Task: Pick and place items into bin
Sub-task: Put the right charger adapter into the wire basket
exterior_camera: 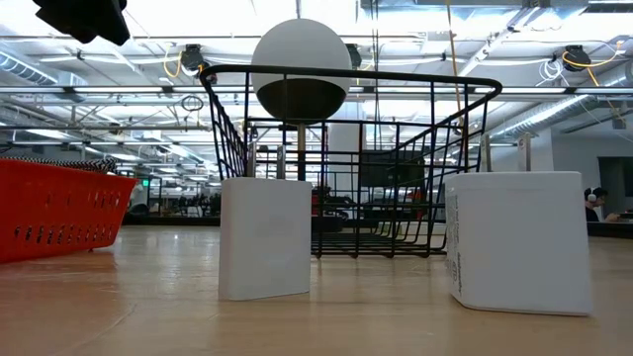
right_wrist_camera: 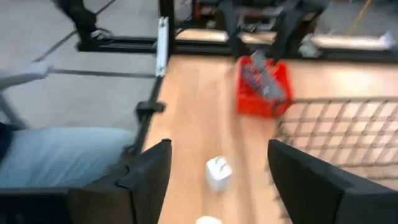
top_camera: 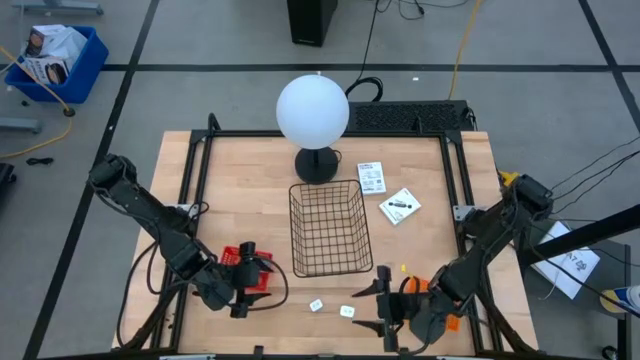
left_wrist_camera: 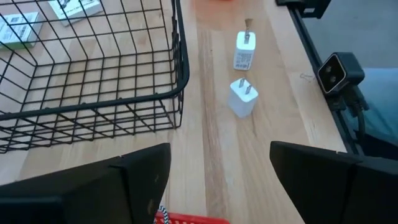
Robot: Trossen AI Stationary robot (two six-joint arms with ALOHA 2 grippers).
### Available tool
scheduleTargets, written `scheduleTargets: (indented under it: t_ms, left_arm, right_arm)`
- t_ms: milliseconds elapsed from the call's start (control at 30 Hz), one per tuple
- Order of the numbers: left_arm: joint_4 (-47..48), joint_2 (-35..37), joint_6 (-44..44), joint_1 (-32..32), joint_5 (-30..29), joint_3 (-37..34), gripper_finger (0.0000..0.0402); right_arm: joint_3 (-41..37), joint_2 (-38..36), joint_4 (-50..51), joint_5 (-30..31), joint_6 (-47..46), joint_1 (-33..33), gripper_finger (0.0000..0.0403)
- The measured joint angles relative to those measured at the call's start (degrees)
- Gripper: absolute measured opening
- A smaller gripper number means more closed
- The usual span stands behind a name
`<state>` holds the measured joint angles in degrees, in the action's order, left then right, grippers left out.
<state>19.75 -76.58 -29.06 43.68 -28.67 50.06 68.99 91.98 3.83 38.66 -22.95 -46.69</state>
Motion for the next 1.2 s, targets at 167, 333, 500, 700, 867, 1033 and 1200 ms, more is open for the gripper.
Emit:
scheduleTargets:
  t_ms: [167,333,500,700,867,1033,1200]
  left_arm:
    - [-0.7,0.0,0.7,0.0,0.0,0.0,0.0274]
    - [-1.8,0.0,0.9,0.0,0.0,0.0,0.0273]
    - [-3.9,0.0,2.9,0.0,0.0,0.0,0.0274]
    - [-4.3,0.0,3.1,0.0,0.0,0.0,0.0274]
    - [-5.3,0.0,3.1,0.0,0.0,0.0,0.0273]
    - [-5.5,0.0,3.4,0.0,0.0,0.0,0.0274]
    - [-5.5,0.0,3.4,0.0,0.0,0.0,0.0274]
  right_arm:
    - [0.0,3.0,2.8,0.0,-4.7,-0.5,0.0252]
    - [0.0,6.2,3.1,-2.3,-9.4,-0.5,0.0243]
    - [0.0,9.9,3.4,-4.3,-14.2,-0.4,0.0245]
    - [0.0,14.1,5.1,-5.4,-18.7,-0.3,0.0246]
    - [0.0,16.9,4.9,-5.9,-20.9,0.5,0.0247]
    - [-0.1,19.3,4.1,-6.1,-21.6,1.2,0.0249]
    - [-0.1,20.5,4.1,-6.2,-21.8,1.7,0.0245]
